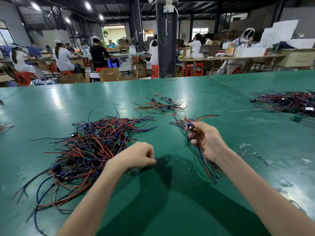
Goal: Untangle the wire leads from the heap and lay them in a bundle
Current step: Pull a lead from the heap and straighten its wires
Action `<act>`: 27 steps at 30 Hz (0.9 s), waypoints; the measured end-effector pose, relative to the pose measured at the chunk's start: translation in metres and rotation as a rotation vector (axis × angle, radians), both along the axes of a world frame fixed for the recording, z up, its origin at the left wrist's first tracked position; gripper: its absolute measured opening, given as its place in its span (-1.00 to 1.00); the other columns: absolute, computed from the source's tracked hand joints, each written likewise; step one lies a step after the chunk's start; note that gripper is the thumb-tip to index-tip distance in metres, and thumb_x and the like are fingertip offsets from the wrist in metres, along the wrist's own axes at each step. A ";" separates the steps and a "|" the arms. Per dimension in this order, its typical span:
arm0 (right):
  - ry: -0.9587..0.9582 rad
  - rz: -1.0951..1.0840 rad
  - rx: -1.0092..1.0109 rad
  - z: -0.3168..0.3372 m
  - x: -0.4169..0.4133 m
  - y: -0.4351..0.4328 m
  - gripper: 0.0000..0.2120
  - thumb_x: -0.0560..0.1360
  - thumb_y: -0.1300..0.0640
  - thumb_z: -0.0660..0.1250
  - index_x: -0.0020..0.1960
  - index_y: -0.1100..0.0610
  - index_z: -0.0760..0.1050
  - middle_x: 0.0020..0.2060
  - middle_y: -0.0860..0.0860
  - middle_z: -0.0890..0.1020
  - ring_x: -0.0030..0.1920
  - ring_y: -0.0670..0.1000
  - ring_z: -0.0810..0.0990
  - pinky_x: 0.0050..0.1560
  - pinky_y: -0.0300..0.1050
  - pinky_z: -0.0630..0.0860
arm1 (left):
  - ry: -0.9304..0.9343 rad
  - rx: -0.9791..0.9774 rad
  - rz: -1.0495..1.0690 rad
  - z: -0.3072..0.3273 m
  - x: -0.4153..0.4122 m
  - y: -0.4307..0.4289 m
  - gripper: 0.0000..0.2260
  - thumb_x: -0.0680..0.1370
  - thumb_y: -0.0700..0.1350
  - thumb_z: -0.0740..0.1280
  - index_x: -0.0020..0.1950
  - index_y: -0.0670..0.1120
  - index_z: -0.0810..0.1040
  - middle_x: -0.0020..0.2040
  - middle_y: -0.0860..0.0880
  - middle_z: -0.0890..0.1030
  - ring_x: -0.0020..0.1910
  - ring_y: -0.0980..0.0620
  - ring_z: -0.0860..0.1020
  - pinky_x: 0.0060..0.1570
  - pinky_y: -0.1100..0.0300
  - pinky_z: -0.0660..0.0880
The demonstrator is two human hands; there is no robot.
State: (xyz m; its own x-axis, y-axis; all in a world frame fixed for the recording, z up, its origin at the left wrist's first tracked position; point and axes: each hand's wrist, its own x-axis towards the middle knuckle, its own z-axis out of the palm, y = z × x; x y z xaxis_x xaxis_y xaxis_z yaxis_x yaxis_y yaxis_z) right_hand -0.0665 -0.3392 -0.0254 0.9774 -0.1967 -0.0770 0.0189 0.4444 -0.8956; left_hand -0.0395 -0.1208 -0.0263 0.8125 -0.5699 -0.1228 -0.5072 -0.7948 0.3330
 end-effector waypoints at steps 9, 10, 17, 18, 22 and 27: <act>0.106 0.176 -0.257 -0.004 -0.003 0.012 -0.87 0.53 0.27 0.23 -0.19 0.13 0.43 -0.35 0.11 0.65 -0.51 -0.06 0.45 -0.56 -0.31 0.29 | -0.089 -0.631 0.486 0.059 0.086 -0.026 -0.83 0.55 -0.26 0.26 0.13 -0.23 0.41 -0.02 -0.23 0.58 -0.14 -0.13 0.64 0.01 -0.05 0.58; 0.112 0.193 -0.279 -0.006 -0.004 0.014 -0.87 0.53 0.27 0.24 -0.19 0.13 0.42 -0.33 0.12 0.65 -0.51 -0.06 0.46 -0.56 -0.30 0.29 | -0.063 -0.693 0.550 0.059 0.096 -0.034 -0.73 0.55 -0.22 0.29 0.21 -0.27 0.36 0.07 -0.30 0.54 -0.06 -0.17 0.60 0.09 -0.09 0.54; 0.120 0.237 -0.328 -0.013 -0.003 0.023 -0.88 0.53 0.25 0.25 -0.17 0.12 0.43 -0.34 0.14 0.66 -0.55 -0.06 0.45 -0.59 -0.31 0.30 | 0.479 -0.843 0.492 0.008 0.058 -0.048 -0.74 0.62 -0.07 0.23 -0.19 -0.21 0.49 -0.26 -0.12 0.55 -0.37 -0.02 0.53 -0.34 0.24 0.57; 0.119 0.245 -0.338 -0.014 -0.004 0.025 -0.88 0.53 0.24 0.27 -0.18 0.11 0.44 -0.34 0.14 0.66 -0.55 -0.06 0.46 -0.59 -0.32 0.30 | 0.567 -0.915 0.462 -0.001 0.046 -0.045 -0.72 0.62 -0.08 0.23 -0.19 -0.24 0.53 -0.26 -0.14 0.60 -0.37 -0.02 0.56 -0.31 0.24 0.58; 0.135 0.247 -0.406 -0.020 -0.006 0.031 -0.88 0.51 0.23 0.32 -0.20 0.11 0.48 -0.38 0.09 0.54 -0.54 -0.08 0.47 -0.61 -0.32 0.29 | 0.716 -1.155 0.355 -0.025 0.013 -0.034 -0.81 0.55 -0.19 0.30 -0.14 -0.28 0.62 -0.21 -0.19 0.66 -0.30 -0.01 0.61 -0.10 0.16 0.60; 0.137 0.294 -0.423 -0.024 -0.011 0.038 -0.89 0.53 0.26 0.31 -0.18 0.16 0.52 -0.31 0.16 0.58 -0.55 -0.08 0.46 -0.63 -0.33 0.27 | 0.770 -1.255 0.297 -0.031 -0.002 -0.028 -0.83 0.49 -0.24 0.33 0.00 -0.31 0.61 -0.14 -0.19 0.65 -0.25 0.01 0.61 -0.15 0.23 0.59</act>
State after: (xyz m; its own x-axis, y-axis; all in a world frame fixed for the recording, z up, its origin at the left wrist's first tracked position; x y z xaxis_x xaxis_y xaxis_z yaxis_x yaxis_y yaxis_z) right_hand -0.0774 -0.3012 -0.0489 0.9825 0.0424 -0.1815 -0.1822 0.0129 -0.9832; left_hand -0.0420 -0.1492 -0.0575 0.8801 -0.4560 -0.1320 0.2282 0.1625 0.9600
